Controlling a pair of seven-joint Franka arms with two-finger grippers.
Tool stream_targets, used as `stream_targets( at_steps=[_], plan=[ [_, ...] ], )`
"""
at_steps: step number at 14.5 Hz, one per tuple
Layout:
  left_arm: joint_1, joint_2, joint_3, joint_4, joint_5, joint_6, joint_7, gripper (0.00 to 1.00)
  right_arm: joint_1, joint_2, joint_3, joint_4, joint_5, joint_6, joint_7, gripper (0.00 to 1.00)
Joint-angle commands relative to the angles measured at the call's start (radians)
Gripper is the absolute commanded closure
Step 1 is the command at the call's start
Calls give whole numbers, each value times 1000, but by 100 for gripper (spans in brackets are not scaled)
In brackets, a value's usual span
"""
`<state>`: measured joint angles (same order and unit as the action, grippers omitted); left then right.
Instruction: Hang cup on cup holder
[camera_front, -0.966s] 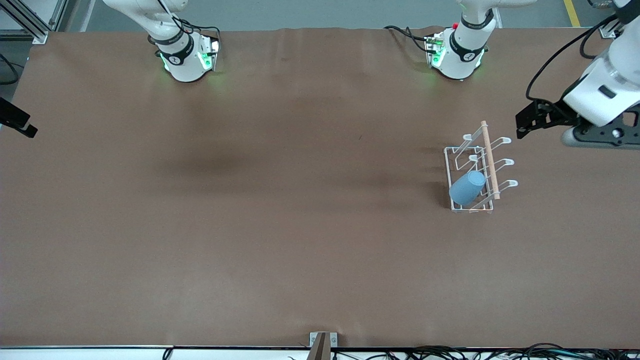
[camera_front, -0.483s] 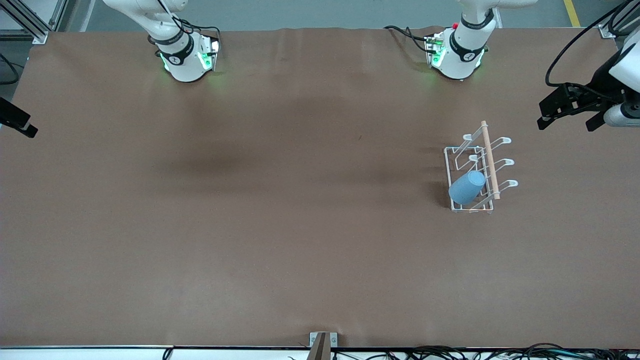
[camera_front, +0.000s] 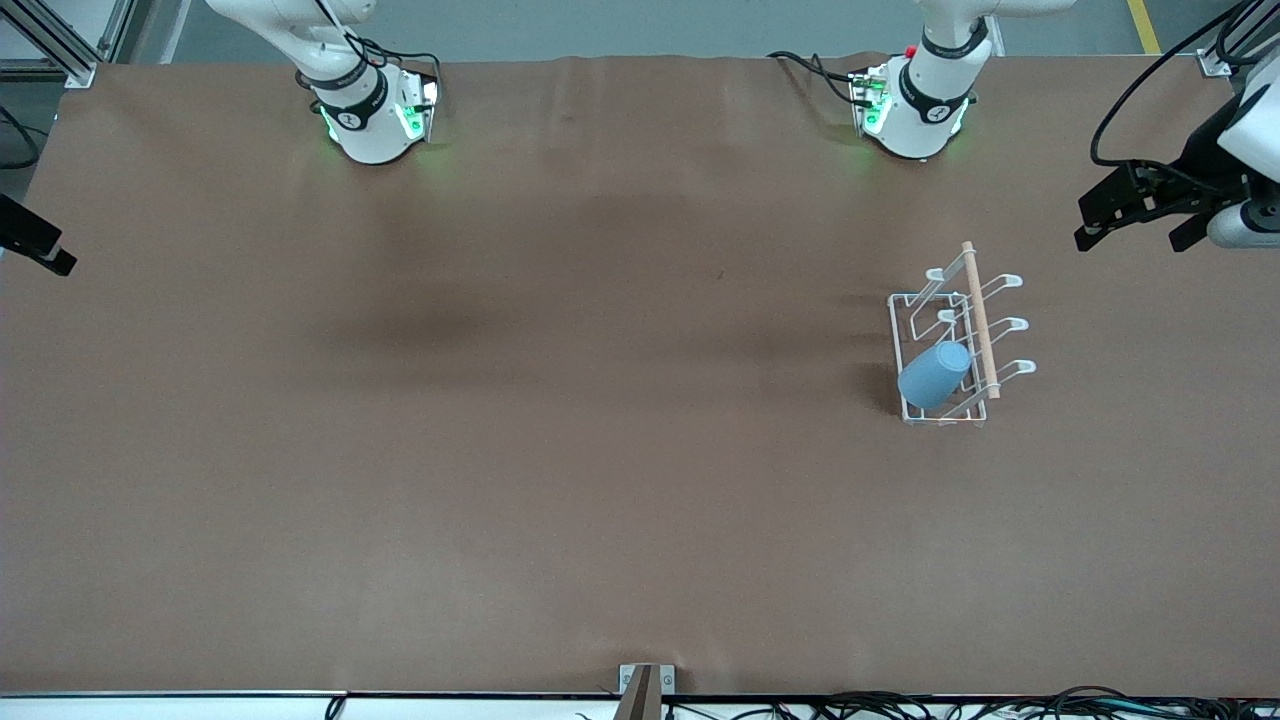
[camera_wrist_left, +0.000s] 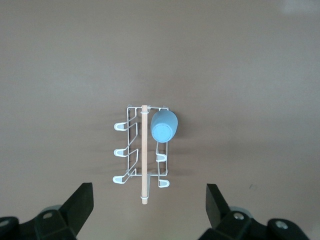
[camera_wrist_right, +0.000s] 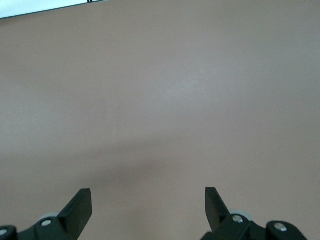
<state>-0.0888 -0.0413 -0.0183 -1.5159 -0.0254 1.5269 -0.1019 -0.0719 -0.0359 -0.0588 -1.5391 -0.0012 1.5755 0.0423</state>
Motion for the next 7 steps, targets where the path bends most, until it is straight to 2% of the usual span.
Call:
stream_targets(
  at_steps=[1, 7],
  plan=[
    [-13, -32, 11, -36, -7, 9, -15, 1, 6, 5, -6, 13, -3, -5, -9, 0],
    [-8, -25, 11, -49, -8, 24, -15, 1, 4, 4, -6, 13, -2, -8, -10, 0]
  ],
)
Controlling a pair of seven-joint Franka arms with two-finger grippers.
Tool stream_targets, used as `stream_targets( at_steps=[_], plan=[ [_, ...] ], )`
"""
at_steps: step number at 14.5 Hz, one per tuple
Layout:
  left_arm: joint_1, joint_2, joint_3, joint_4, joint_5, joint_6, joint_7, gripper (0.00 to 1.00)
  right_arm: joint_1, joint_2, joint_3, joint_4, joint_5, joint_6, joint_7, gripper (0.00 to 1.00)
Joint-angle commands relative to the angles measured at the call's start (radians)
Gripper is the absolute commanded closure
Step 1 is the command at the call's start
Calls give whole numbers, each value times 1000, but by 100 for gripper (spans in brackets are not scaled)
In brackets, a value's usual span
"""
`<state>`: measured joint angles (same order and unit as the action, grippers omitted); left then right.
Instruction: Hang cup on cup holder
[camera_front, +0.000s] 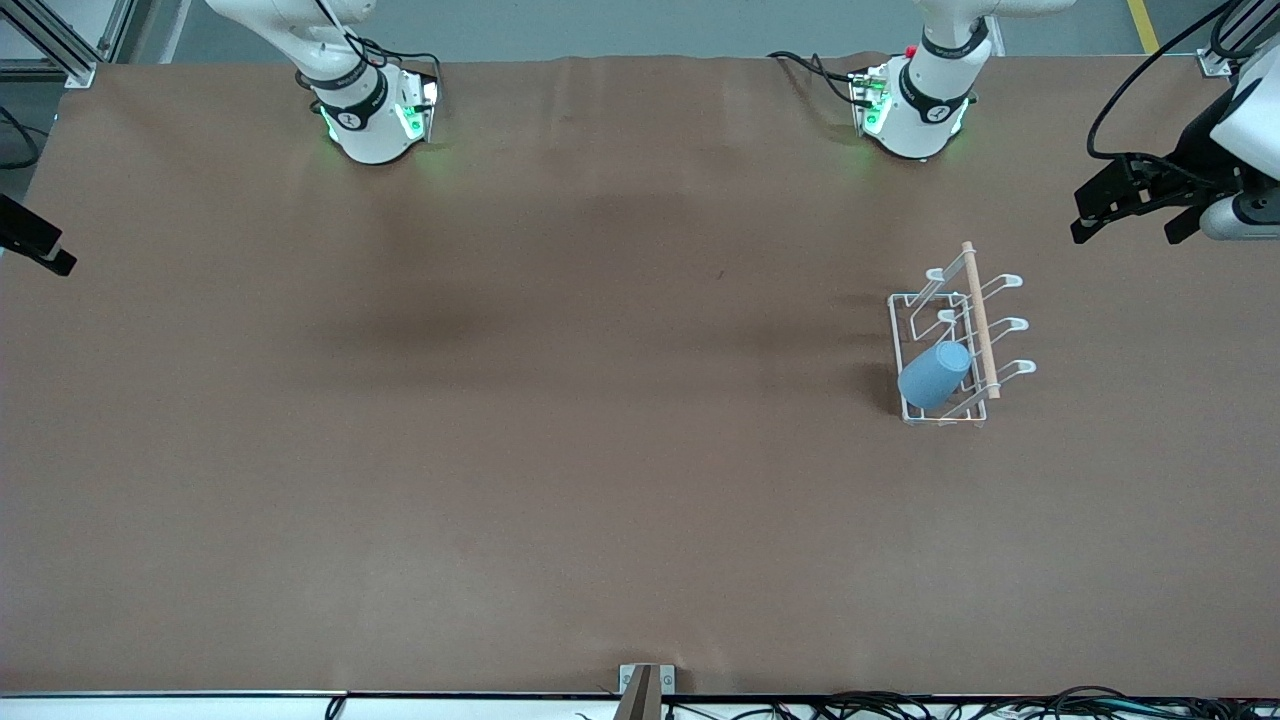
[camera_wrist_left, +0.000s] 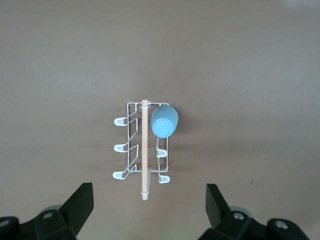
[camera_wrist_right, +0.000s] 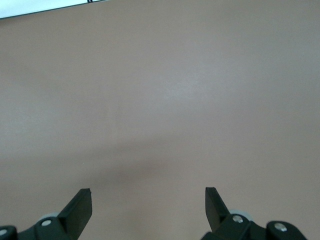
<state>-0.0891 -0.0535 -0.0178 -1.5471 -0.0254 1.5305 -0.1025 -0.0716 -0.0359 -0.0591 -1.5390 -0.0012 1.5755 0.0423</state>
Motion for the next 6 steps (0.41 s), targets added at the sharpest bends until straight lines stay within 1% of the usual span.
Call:
stream_targets(
  at_steps=[1, 6],
  plan=[
    [-6, -11, 10, -18, -8, 22, -14, 1, 4, 4, -5, 13, -3, -8, -9, 0],
    [-5, -9, 10, -16, -7, 34, 1, 1, -13, 5, -1, 13, 0, -5, -9, 0]
  ],
)
